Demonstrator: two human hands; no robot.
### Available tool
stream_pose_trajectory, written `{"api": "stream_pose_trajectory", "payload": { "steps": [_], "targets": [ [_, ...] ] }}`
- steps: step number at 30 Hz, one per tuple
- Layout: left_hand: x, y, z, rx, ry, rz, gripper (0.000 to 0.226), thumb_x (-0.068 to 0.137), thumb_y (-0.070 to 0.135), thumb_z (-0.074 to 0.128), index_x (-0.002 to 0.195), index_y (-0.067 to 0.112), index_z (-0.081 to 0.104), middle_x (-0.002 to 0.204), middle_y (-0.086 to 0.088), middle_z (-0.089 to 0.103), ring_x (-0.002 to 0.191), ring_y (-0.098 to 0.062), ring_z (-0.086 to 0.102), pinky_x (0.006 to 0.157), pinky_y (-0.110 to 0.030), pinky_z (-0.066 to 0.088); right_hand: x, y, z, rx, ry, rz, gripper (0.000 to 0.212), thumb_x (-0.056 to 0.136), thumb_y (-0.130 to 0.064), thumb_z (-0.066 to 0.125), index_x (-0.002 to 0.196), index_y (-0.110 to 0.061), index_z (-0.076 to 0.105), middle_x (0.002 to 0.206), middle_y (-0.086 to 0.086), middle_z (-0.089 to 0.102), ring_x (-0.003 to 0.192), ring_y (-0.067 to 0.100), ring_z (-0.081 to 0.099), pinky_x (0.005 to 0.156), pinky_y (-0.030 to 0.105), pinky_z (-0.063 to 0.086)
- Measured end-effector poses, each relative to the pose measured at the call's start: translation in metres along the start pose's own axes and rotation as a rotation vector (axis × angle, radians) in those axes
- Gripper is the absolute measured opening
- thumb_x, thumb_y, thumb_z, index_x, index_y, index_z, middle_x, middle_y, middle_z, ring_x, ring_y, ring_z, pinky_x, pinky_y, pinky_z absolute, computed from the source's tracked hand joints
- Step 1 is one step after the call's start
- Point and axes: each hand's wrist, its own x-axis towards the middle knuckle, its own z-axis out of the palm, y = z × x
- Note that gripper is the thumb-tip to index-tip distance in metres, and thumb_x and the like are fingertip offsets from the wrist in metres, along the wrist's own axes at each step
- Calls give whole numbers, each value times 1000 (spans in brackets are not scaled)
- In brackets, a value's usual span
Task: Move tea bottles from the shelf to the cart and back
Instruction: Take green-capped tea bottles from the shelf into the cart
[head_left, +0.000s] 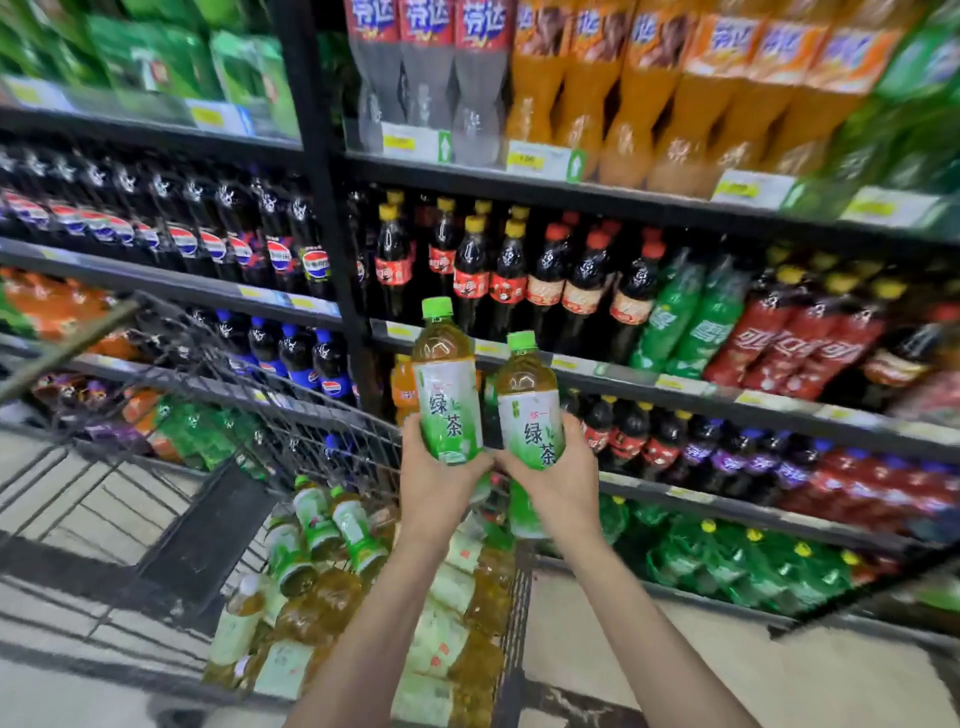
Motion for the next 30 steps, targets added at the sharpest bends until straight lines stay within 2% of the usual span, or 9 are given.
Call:
{"api": "stream_pose_trajectory", "payload": {
  "steps": [4,8,11,15,19,22,23,27,30],
  "targets": [
    [-8,42,-1,-3,-100,134,62,69,31,90,119,29,54,106,7,68,93,-1,67,84,-26,56,-14,-39,-24,18,140,-50,59,68,-26,91,116,-28,56,99,-13,67,89,2,65,70,18,49],
    [-26,87,4,14,-172,274,60,76,25,86,116,34,43,101,26,54,83,29,50,66,4,38,-31,-78,-53,22,276,-118,67,71,-32,89,127,-20,53,109,-10,64,99,7,62,81,19,48],
    [-37,112,11,23,-209,390,59,74,26,87,116,33,47,96,25,57,82,25,53,66,2,39,-43,-103,-78,31,372,-167,69,69,-38,89,125,-22,52,109,-10,64,99,9,63,86,25,52],
    [-53,144,26,-2,-264,501,63,73,32,87,124,28,50,105,20,62,93,7,60,83,-19,49,-61,-134,-114,-3,479,-216,65,74,-29,87,125,-23,48,106,-20,54,98,3,56,72,-3,38],
    [-75,174,43,-9,-317,599,61,75,38,85,122,34,47,107,23,59,97,9,58,83,-16,46,-74,-156,-150,-25,561,-273,54,76,-20,86,114,-24,48,96,-22,56,90,-16,58,69,-1,41],
    [-95,192,57,-17,-345,654,59,74,30,86,117,37,46,99,27,59,92,13,57,76,-9,43,-83,-169,-178,-34,634,-316,58,73,-26,88,119,-20,54,104,-12,65,91,-6,62,80,15,51],
    [-101,196,63,-24,-354,666,59,73,30,86,115,39,46,98,27,60,91,12,59,76,-9,44,-85,-171,-189,-40,651,-326,58,72,-25,88,120,-20,55,104,-11,65,89,-7,61,77,12,49],
    [-130,215,90,-59,-397,692,65,70,36,87,121,38,46,106,23,61,102,-6,62,90,-33,51,-101,-180,-235,-66,720,-361,60,73,-25,88,122,-18,54,101,-15,62,87,-19,54,70,1,41],
    [-156,230,115,-92,-434,690,70,69,38,87,126,32,48,110,20,64,101,-3,64,90,-33,52,-119,-184,-274,-84,752,-382,63,74,-27,87,126,-18,53,104,-14,63,90,-13,58,75,10,47]
  ]
}}
